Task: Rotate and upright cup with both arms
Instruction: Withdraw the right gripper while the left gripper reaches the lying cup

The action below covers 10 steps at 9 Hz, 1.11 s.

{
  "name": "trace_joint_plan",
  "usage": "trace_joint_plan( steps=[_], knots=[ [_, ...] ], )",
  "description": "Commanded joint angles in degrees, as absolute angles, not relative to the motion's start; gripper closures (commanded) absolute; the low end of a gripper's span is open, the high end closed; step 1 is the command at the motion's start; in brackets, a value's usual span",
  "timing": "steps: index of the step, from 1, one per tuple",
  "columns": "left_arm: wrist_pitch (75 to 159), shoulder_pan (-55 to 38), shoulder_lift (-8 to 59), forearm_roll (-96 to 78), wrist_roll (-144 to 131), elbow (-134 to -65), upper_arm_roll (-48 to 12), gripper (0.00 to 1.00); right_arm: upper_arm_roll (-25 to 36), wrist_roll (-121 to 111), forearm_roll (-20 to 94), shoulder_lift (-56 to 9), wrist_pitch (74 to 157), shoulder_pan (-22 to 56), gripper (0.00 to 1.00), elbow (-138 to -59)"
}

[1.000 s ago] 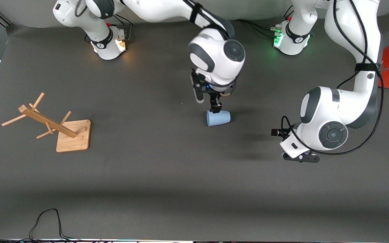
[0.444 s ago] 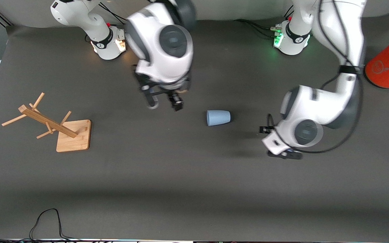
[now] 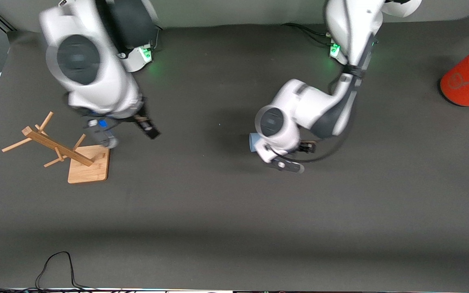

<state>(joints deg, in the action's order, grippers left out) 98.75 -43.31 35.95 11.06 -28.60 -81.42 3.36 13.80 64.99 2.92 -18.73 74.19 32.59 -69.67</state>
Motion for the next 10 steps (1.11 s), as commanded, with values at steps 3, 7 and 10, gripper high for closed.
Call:
trace_joint_plan(
  steps=[3, 7, 10],
  knots=[
    [89.1, -51.9, 49.0, 18.0, -32.1, -59.2, 4.9, 0.0, 12.5, 33.8, 3.3, -6.4, 81.9, 17.5, 0.0, -85.0],
    [91.7, -56.5, 57.9, 29.1, -27.1, -56.5, 4.7, 0.0, 9.4, 5.3, 3.1, -1.6, 91.3, 5.1, 0.0, -93.7],
    [92.4, -57.8, 60.1, 30.5, -23.3, -57.1, 4.6, 0.02, 7.5, -0.9, -1.5, -1.5, 94.4, 5.7, 0.0, -93.3]
  ],
)
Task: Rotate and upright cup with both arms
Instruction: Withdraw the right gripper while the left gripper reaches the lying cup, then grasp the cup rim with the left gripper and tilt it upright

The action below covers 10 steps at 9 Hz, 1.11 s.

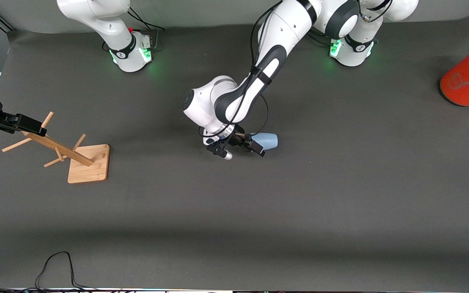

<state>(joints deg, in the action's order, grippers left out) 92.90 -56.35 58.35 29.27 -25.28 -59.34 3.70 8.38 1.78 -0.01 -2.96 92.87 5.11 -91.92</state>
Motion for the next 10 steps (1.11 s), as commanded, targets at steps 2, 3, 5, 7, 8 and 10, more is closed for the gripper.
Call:
trace_joint_plan(
  steps=[2, 3, 5, 7, 8, 10],
  knots=[
    [92.1, -58.6, 60.1, 30.9, -22.0, -58.4, 4.7, 0.11, 7.8, -3.6, -1.2, -1.4, 95.2, 6.4, 0.0, -93.2],
    [91.8, -58.7, 60.1, 31.6, -20.5, -58.4, 4.7, 0.21, 8.0, -3.6, -1.2, -0.5, 95.2, 6.3, 0.0, -93.3],
    [91.2, -58.8, 60.1, 32.7, -20.2, -60.1, 4.7, 0.39, 8.1, -5.7, -1.2, 0.0, 95.1, 5.2, 0.0, -93.4],
    [91.1, -58.9, 59.9, 33.4, -18.6, -61.5, 4.7, 0.63, 2.1, -5.7, -1.1, 0.0, 94.8, -1.5, 0.0, -93.4],
    [91.0, -59.0, 59.9, 33.4, -17.8, -61.5, 4.7, 1.0, 1.7, -5.7, -1.1, 0.0, 94.7, -1.6, 0.0, -93.4],
    [90.9, -59.2, 59.7, 33.4, -17.5, -61.5, 4.7, 1.0, 1.7, -5.7, -1.1, 0.0, 94.7, -1.3, 0.0, -93.4]
  ],
)
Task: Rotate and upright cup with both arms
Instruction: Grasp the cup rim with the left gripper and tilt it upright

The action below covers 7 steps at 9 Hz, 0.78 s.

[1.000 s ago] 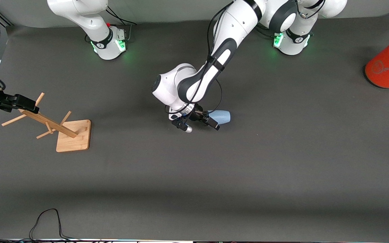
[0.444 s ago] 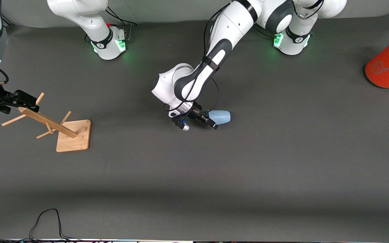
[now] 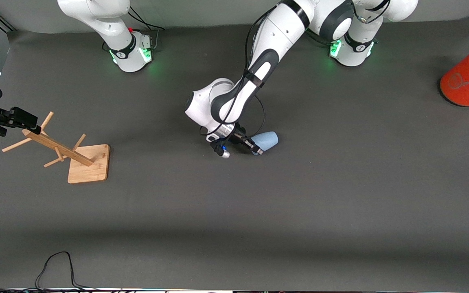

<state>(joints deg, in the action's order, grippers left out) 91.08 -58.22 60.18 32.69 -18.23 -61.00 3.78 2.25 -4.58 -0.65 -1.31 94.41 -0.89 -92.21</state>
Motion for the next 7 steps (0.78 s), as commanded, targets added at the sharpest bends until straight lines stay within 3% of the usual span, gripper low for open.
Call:
trace_joint_plan(
  steps=[1, 4, 7],
  knots=[
    [90.8, -59.2, 59.5, 33.4, -15.8, -61.4, 4.8, 1.0, 1.7, -5.7, -1.1, 0.0, 94.7, -1.1, 0.0, -93.4],
    [90.1, -58.6, 56.9, 33.0, -12.9, -60.5, 5.1, 1.0, 1.7, -5.7, -1.1, 0.0, 94.4, -1.0, 0.0, -93.4],
    [87.6, -52.3, 51.0, 27.6, -9.6, -58.4, 4.6, 1.0, 1.5, -4.8, -0.6, -0.4, 94.5, -0.8, 0.0, -92.8]
  ],
)
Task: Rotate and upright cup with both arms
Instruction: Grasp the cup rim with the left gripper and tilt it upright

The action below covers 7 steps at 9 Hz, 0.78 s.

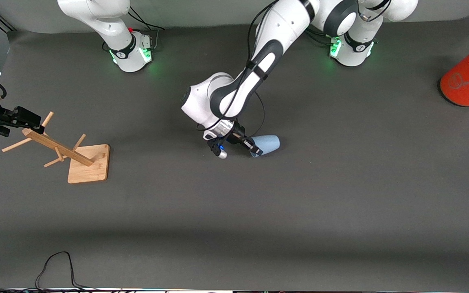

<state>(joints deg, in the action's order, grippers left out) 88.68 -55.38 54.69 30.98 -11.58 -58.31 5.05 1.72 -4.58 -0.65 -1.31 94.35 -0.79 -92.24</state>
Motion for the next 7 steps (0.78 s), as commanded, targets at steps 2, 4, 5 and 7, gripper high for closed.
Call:
trace_joint_plan(
  steps=[2, 4, 5, 7],
  knots=[
    [88.7, -47.5, 47.0, 18.6, -10.4, -58.2, 4.7, 1.0, 1.6, -4.7, 0.2, -0.8, 94.3, -0.5, 0.0, -91.7],
    [93.8, -40.6, 41.0, 7.8, -10.4, -59.7, 4.9, 1.0, 1.6, -4.7, 0.3, -0.9, 94.2, -0.3, 0.0, -91.8],
    [96.5, -38.0, 37.6, 5.2, -10.1, -62.5, 4.6, 1.0, 1.6, -4.7, 0.3, -0.9, 94.2, -0.2, 0.0, -91.8],
    [104.4, -36.5, 27.6, 2.3, -10.0, -73.3, 4.7, 1.0, 1.6, -3.3, 0.3, -0.9, 93.5, -0.2, 0.0, -91.9]
  ],
)
